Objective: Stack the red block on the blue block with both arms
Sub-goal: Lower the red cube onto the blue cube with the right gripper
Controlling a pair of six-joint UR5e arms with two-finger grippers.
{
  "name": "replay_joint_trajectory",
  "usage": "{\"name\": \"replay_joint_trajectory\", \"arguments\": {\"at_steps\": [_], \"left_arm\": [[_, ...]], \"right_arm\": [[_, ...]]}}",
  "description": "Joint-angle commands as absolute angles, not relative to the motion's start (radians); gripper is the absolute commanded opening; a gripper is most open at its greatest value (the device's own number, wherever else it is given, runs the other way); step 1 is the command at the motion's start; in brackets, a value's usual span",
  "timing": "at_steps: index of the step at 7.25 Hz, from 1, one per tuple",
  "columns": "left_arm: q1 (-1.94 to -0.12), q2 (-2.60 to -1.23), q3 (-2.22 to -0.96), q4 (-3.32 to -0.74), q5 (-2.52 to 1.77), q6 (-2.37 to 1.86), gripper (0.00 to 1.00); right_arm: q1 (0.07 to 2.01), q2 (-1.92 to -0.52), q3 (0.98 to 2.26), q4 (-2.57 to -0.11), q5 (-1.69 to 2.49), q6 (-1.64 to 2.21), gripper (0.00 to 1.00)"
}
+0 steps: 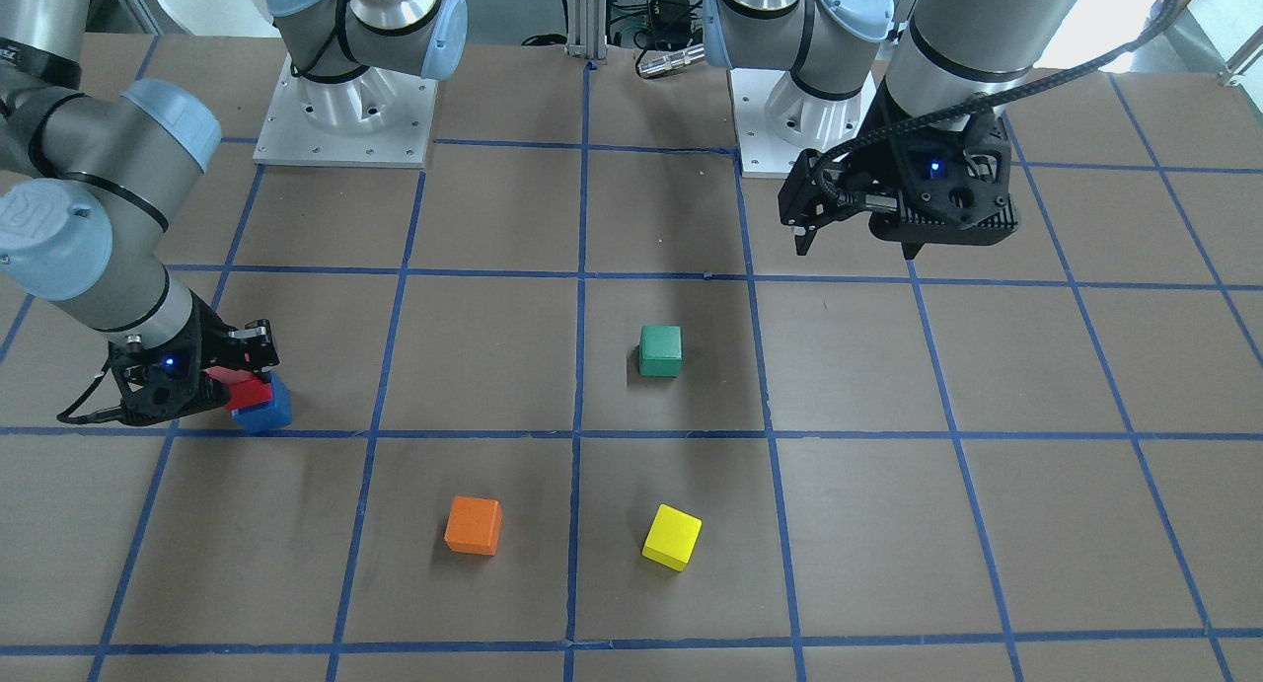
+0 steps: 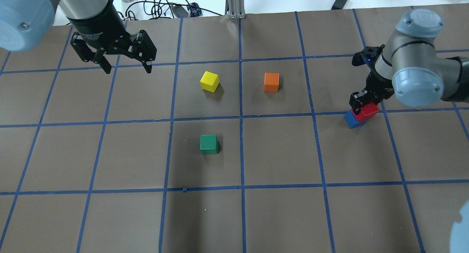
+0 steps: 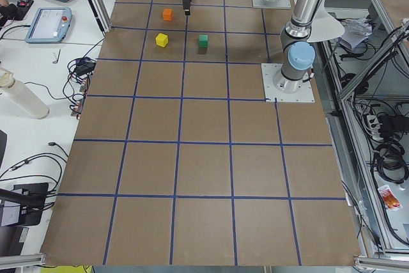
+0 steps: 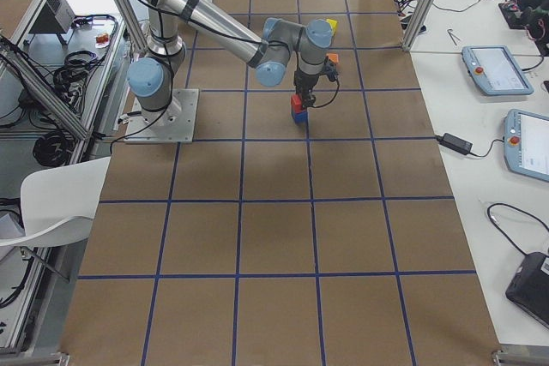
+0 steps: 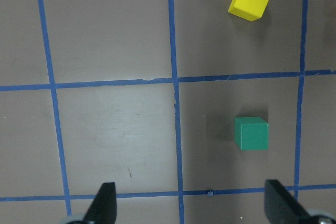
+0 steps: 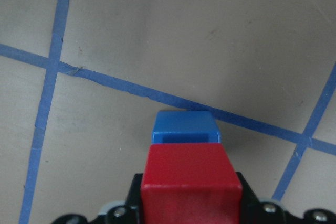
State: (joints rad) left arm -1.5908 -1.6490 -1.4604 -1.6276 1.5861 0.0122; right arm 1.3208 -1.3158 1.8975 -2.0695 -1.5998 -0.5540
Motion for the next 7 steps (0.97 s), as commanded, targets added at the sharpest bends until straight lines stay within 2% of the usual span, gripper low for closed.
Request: {"name": "replay_joint_trajectory", "arguments": {"at_steps": [1, 3, 4, 5, 6, 7], "left_arm": [[-1.591, -1.649, -1.460, -1.628, 1.586, 0.012, 1.00], [-1.591, -1.651, -1.460, -1.628, 1.585, 0.012, 1.00], [-1.591, -1.652, -1.459, -1.628, 1.585, 0.012, 1.00], [-1.591, -1.651, -1.459, -1.628, 1.585, 0.012, 1.00], [-1.591, -1.651, -1.459, -1.628, 1.585, 0.012, 1.00], [-1.591, -1.652, -1.460, -1.628, 1.586, 0.012, 1.00]], "right_arm": [[1.321, -1.309, 1.898, -2.074, -1.598, -0.552, 0.70], [1.322, -1.307, 1.898, -2.086, -1.597, -0.552, 0.67], [1.321, -1.307, 1.898, -2.083, -1.598, -0.549, 0.78], [1.321, -1.313, 1.894, -2.076, -1.601, -0.548, 0.94], [1.321, -1.321, 1.882, -2.065, -1.603, -0.545, 1.00], [1.321, -1.331, 1.862, -2.019, -1.601, -0.545, 1.00]]}}
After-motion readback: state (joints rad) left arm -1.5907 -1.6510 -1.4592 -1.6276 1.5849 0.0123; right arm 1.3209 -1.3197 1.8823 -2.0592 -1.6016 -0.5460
